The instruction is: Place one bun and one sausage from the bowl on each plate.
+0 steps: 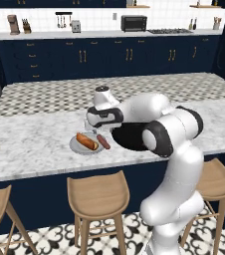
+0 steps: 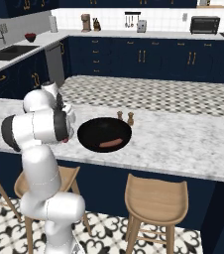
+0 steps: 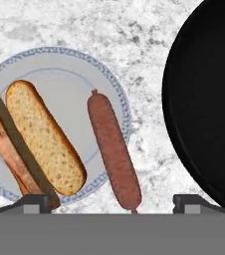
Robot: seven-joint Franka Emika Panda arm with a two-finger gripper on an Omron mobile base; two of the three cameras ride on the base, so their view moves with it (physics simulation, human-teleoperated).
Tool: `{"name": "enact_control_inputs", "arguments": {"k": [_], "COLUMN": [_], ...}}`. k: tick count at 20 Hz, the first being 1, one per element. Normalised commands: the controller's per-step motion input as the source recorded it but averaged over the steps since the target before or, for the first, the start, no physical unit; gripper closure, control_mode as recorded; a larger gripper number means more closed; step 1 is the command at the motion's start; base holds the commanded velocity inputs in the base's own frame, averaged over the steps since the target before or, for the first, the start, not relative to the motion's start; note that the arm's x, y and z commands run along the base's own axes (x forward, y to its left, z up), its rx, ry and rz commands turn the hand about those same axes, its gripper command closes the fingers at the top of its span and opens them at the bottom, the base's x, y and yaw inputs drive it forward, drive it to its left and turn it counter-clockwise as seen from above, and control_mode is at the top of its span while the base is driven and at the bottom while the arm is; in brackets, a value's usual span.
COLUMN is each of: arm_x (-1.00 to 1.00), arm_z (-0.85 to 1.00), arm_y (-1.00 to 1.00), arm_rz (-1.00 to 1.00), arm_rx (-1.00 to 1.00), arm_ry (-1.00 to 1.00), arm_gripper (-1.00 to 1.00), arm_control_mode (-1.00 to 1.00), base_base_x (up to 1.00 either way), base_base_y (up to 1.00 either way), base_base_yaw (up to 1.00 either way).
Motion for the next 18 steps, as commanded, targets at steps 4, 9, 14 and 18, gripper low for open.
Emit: {"name": "enact_control_inputs", "arguments": {"k": [4,9,14,18], "arm_x": [-0.22,-0.07,-0.09,-0.04], "arm_z": [0.93,0.14,-0.27,-0.57], "arm_y": [-1.0,-1.0,-1.0,-1.0], "arm_rz": [-0.41,-0.4,-0.37,-0.43], "arm_rx": [0.07,0.07,0.02,-0.01], "arm_ry": [0.02,0.13,0.16,0.2], "arm_gripper": [-1.0,-1.0,-1.0,-1.0], "arm_control_mode": [-1.0,-1.0,-1.0,-1.0], "base_base_x": [0.0,0.0,0.0,0.0], "base_base_y": [0.0,0.0,0.0,0.0], "base_base_yaw": [0.0,0.0,0.0,0.0]}}
